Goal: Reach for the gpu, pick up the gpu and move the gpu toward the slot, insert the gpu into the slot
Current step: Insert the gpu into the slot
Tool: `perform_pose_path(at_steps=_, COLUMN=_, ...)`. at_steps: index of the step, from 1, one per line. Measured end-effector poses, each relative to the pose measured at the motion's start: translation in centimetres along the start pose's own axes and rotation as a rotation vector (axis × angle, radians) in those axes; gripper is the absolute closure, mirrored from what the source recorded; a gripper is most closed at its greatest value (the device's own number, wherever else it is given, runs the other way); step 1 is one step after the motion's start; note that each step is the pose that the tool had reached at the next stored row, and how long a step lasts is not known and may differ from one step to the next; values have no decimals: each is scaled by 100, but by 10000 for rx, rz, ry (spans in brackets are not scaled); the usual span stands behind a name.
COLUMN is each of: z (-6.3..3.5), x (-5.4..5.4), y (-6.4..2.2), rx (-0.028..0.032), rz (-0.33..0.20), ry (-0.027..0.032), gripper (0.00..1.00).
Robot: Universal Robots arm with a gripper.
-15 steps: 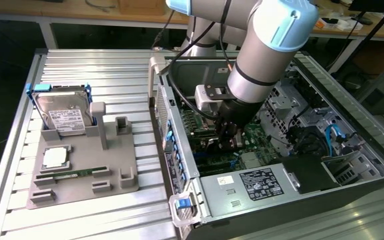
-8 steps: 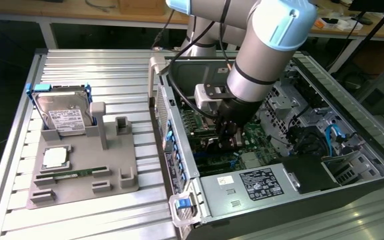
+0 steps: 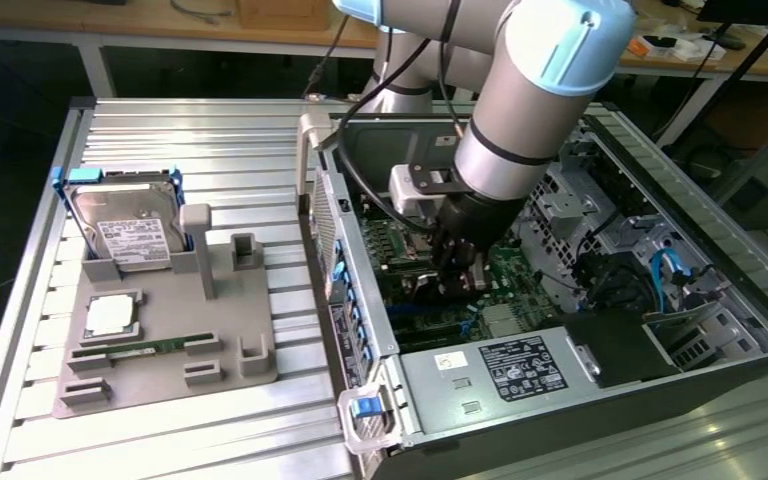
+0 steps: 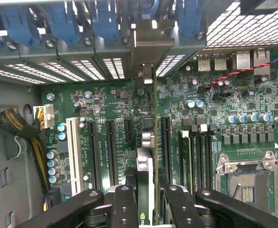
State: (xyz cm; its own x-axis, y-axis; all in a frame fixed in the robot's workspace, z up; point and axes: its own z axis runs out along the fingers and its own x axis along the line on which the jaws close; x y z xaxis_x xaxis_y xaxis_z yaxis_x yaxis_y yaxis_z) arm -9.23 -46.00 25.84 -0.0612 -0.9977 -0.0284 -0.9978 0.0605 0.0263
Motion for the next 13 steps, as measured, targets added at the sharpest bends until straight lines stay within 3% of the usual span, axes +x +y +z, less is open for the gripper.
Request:
perform_pose_path(at_steps=6, z=-21, x=-8, y=2, rx=9, rz=-61, ry=76, gripper=73)
perform_pose_path(at_steps=13, z=-20, x=-25, y=2, rx=2, rz=-477, ry=121, gripper=73)
